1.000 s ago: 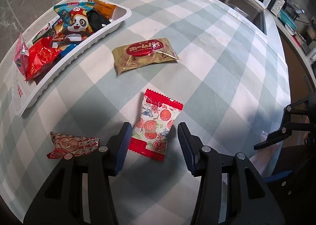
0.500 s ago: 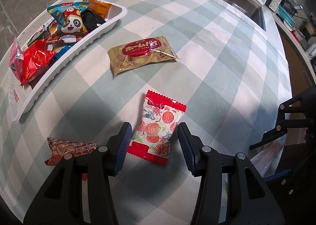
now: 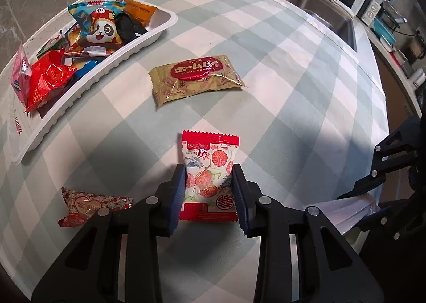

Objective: Organize snacks
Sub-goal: 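Grasp the red-white candy packet with the left tool while the right tool holds a white sachet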

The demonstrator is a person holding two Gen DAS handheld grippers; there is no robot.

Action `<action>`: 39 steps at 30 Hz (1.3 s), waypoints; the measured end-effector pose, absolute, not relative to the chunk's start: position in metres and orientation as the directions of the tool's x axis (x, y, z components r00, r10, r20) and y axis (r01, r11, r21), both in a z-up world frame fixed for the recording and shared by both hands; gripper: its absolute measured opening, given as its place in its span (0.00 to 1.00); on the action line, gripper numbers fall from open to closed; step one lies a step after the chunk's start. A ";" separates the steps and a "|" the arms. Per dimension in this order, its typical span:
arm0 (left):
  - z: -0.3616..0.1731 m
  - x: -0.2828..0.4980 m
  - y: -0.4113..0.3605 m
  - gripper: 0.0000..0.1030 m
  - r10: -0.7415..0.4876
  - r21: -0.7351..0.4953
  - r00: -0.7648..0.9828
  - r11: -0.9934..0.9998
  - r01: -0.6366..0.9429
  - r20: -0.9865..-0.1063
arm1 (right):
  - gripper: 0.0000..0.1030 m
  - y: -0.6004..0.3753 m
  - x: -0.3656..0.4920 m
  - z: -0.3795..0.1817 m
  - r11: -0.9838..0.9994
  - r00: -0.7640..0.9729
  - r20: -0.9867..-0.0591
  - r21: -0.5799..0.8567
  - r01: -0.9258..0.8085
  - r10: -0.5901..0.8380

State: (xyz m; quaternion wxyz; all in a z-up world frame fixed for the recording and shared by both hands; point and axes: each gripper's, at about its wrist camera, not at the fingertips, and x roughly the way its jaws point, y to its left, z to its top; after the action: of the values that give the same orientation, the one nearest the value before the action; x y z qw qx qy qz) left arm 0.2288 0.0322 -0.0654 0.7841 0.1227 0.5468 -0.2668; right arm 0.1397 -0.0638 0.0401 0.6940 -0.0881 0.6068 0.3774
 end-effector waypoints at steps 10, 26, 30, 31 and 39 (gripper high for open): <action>-0.054 0.224 0.041 0.30 -0.322 -0.139 0.281 0.843 0.520 -0.904 | 0.27 -0.084 0.154 0.050 0.741 -0.001 -0.865 0.430 -0.516 0.502; -0.037 0.214 0.060 0.30 -0.356 -0.174 0.309 0.856 0.488 -0.882 | 0.27 -0.097 0.180 0.055 0.756 0.031 -0.817 0.517 -0.401 0.576; -0.033 0.210 0.062 0.30 -0.359 -0.173 0.316 0.855 0.489 -0.878 | 0.27 -0.095 0.185 0.055 0.757 0.039 -0.810 0.527 -0.387 0.585; -0.033 0.210 0.063 0.30 -0.360 -0.174 0.317 0.854 0.491 -0.877 | 0.27 -0.094 0.187 0.054 0.757 0.041 -0.810 0.527 -0.385 0.585; -0.028 0.208 0.068 0.30 -0.369 -0.177 0.324 0.851 0.494 -0.871 | 0.27 -0.093 0.196 0.053 0.762 0.055 -0.805 0.534 -0.365 0.591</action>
State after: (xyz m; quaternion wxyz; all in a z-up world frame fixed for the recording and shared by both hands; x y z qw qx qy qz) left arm 0.2080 0.0679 -0.0281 0.8115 0.0602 0.5168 -0.2659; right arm 0.1963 -0.0931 0.0533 0.7203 0.0937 0.6018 0.3318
